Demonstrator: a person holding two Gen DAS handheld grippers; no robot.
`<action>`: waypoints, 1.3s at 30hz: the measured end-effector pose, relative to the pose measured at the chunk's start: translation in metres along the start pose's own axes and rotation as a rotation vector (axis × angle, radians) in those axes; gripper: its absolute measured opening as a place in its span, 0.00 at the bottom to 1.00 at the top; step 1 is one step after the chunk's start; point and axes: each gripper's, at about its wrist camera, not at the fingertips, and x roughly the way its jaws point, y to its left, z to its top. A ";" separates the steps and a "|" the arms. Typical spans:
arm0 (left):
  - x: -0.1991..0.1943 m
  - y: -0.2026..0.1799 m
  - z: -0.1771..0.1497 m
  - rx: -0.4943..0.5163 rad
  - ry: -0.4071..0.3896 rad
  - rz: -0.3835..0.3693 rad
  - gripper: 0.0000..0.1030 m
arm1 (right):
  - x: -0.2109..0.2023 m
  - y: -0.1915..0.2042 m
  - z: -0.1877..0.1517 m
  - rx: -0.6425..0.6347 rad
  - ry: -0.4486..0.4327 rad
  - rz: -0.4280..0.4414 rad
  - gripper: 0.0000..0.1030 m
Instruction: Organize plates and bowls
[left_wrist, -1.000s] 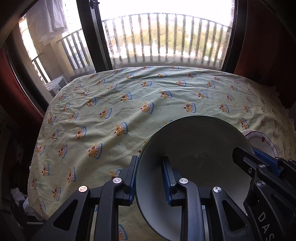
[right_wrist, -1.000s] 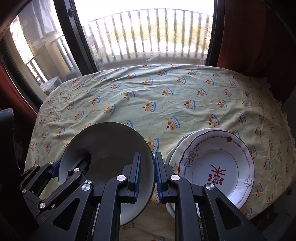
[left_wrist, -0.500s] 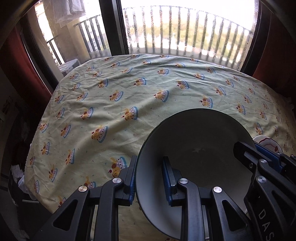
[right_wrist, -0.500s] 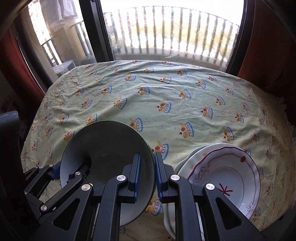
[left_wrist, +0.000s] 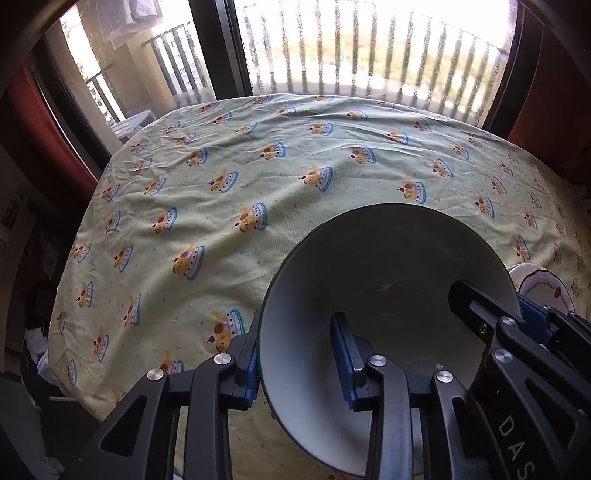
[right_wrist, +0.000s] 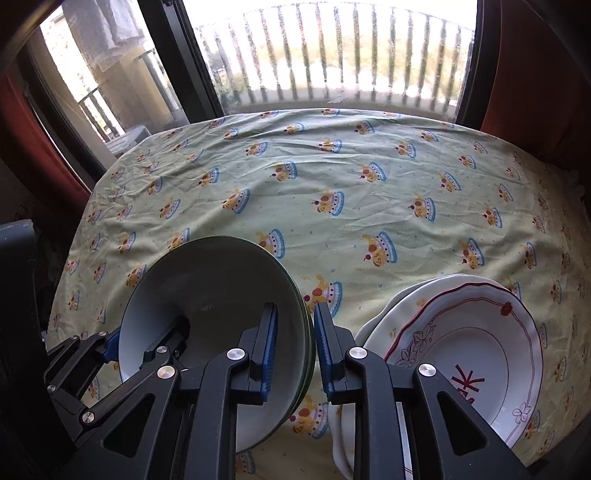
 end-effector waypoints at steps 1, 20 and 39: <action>0.001 0.000 -0.002 -0.002 0.013 -0.017 0.41 | 0.002 -0.001 0.000 0.005 0.013 0.011 0.27; 0.033 0.014 0.016 0.126 0.069 -0.280 0.68 | 0.019 -0.002 -0.002 0.197 0.079 -0.069 0.69; 0.038 0.020 0.016 0.156 0.117 -0.461 0.54 | 0.010 0.001 -0.013 0.372 0.060 -0.127 0.69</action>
